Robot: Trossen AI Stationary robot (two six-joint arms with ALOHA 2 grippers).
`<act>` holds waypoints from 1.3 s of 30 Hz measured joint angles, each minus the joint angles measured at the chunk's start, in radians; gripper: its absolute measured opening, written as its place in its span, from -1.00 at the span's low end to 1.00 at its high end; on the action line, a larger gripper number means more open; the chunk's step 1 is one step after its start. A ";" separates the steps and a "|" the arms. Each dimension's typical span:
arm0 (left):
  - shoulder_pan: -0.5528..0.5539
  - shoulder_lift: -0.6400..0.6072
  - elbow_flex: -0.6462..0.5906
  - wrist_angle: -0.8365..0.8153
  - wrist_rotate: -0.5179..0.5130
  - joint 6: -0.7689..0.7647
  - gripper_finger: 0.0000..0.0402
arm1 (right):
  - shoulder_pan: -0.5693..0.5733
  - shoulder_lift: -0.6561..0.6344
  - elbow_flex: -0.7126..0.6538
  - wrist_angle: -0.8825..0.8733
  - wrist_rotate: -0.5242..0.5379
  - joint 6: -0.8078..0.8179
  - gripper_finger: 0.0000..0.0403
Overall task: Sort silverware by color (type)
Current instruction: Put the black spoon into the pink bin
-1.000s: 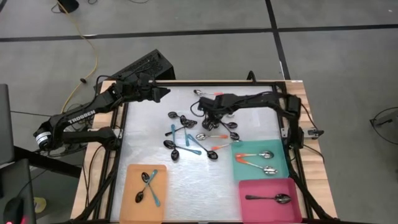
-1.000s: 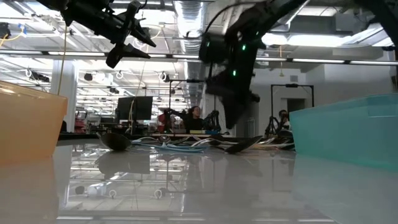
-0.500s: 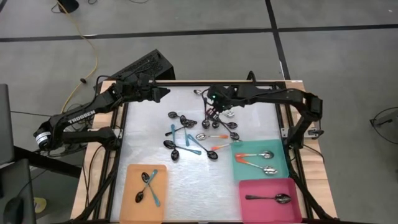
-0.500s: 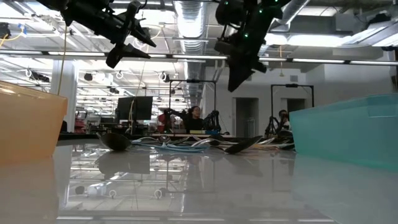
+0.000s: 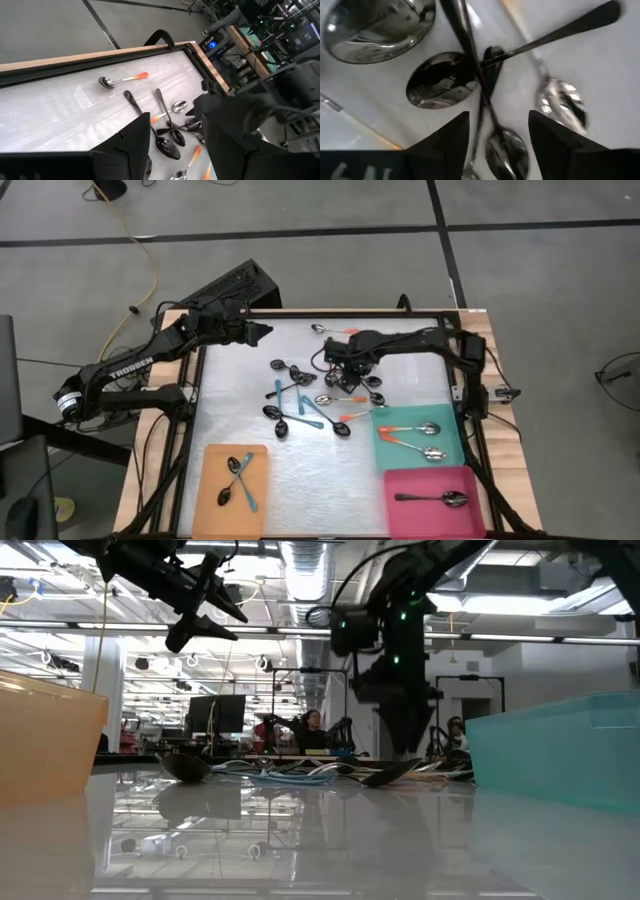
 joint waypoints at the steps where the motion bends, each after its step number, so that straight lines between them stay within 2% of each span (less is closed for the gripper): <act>1: 0.000 0.000 0.000 -0.002 0.000 0.001 -0.19 | 0.000 0.013 0.000 -0.001 0.001 -0.003 0.07; 11: 0.000 0.000 0.000 -0.010 -0.005 0.004 -0.19 | -0.016 0.039 -0.068 0.047 0.008 -0.033 0.08; 17: 0.000 0.000 0.000 -0.009 -0.008 0.005 -0.19 | -0.023 0.034 -0.126 0.075 -0.025 -0.034 -0.04; 22: 0.000 0.000 0.000 -0.009 -0.008 0.004 -0.19 | -0.022 0.035 -0.135 0.095 -0.044 -0.034 -0.29; 29: 0.000 0.000 0.000 -0.008 -0.008 0.004 -0.19 | -0.022 0.039 -0.113 0.085 -0.046 -0.038 -0.92; 39: 0.000 0.000 0.000 -0.008 -0.008 0.002 -0.19 | -0.023 0.021 0.004 0.047 -0.046 -0.039 -0.98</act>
